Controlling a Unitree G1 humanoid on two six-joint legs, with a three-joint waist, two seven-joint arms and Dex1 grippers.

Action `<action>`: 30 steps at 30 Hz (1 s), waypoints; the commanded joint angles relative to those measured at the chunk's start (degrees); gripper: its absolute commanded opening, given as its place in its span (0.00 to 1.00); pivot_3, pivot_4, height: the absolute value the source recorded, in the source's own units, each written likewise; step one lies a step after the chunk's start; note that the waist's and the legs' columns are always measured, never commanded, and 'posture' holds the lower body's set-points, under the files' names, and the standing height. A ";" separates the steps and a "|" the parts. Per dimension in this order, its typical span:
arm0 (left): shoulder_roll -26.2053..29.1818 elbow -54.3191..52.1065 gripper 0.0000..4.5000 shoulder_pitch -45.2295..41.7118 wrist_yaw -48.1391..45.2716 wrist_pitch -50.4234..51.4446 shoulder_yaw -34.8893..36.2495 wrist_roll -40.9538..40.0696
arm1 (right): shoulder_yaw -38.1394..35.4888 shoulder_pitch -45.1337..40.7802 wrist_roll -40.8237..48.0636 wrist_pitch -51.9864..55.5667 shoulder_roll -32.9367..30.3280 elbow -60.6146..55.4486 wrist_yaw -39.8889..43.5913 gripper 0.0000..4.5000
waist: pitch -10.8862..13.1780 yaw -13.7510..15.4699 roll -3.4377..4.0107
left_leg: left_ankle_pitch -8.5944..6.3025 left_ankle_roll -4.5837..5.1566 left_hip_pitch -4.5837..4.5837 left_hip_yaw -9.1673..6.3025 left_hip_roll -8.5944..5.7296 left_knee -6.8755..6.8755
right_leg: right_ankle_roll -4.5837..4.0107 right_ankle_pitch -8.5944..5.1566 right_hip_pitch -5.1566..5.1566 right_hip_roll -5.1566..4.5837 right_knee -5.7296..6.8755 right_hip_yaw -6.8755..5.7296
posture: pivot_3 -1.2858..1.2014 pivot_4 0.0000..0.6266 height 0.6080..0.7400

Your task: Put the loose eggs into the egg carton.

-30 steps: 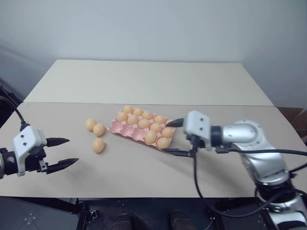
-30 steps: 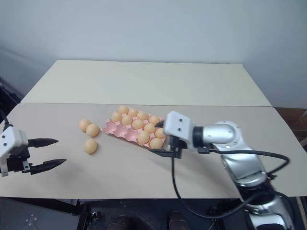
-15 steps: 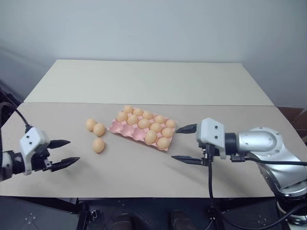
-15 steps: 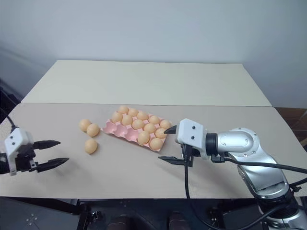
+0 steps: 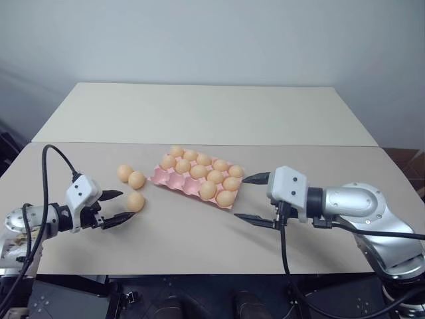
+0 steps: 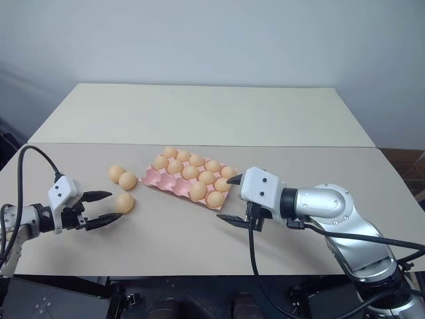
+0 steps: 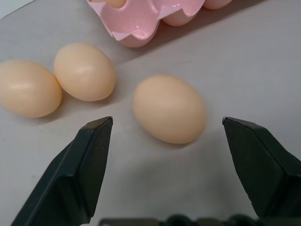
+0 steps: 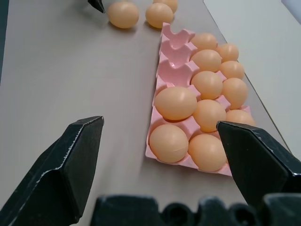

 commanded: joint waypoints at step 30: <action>-3.62 4.74 0.60 -7.82 2.07 -1.20 -6.71 2.64 | -0.27 0.96 -1.45 -0.62 -2.76 -2.66 -2.93 1.00 | -0.01 0.16 -0.01 | 0.00 0.00 -0.01 -0.03 -0.02 0.05 | 0.01 0.00 0.02 0.00 0.02 -0.01 | 0.52 0.24 1.00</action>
